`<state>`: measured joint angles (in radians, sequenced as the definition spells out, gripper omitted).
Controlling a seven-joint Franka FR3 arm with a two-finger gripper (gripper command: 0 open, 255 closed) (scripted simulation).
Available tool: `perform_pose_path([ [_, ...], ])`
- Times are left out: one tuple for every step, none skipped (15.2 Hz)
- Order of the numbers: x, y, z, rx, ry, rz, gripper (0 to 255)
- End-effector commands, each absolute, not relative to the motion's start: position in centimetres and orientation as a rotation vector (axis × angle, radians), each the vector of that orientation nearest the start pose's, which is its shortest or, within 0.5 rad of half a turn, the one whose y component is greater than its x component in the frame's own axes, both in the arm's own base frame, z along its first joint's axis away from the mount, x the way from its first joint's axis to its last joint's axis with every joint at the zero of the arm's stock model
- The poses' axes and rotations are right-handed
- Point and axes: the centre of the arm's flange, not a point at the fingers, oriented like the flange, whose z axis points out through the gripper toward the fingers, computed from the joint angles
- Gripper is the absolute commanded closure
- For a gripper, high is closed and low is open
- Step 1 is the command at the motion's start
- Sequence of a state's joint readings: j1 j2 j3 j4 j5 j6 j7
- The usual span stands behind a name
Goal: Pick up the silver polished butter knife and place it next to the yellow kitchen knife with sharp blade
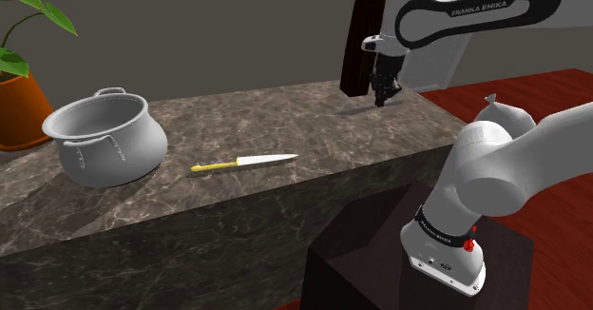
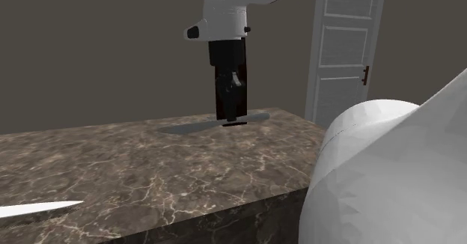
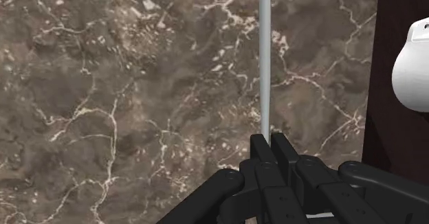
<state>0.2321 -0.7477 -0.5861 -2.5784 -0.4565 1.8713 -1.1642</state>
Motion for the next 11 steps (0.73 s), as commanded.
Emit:
perform_pose_path([
  [32.0, -12.8, 45.3, -2.704, -1.645, 0.073, 255],
  [32.0, -11.5, 45.3, -2.704, -1.645, 0.073, 255],
  [31.9, -10.2, 45.4, -2.704, -1.645, 0.073, 255],
  [31.9, -8.9, 45.4, -2.704, -1.645, 0.073, 255],
  [31.9, -7.5, 45.4, -2.704, -1.645, 0.073, 255],
  [31.8, -6.2, 45.5, -2.704, -1.645, 0.073, 255],
  [31.8, -4.9, 45.5, -2.704, -1.645, 0.073, 255],
  [31.7, -3.6, 45.5, -2.704, -1.645, 0.073, 255],
  [31.7, -2.3, 45.6, -2.704, -1.645, 0.073, 255],
  [31.7, -0.9, 45.6, -2.704, -1.645, 0.073, 255],
  [31.6, 0.4, 45.7, -2.704, -1.645, 0.073, 255],
])
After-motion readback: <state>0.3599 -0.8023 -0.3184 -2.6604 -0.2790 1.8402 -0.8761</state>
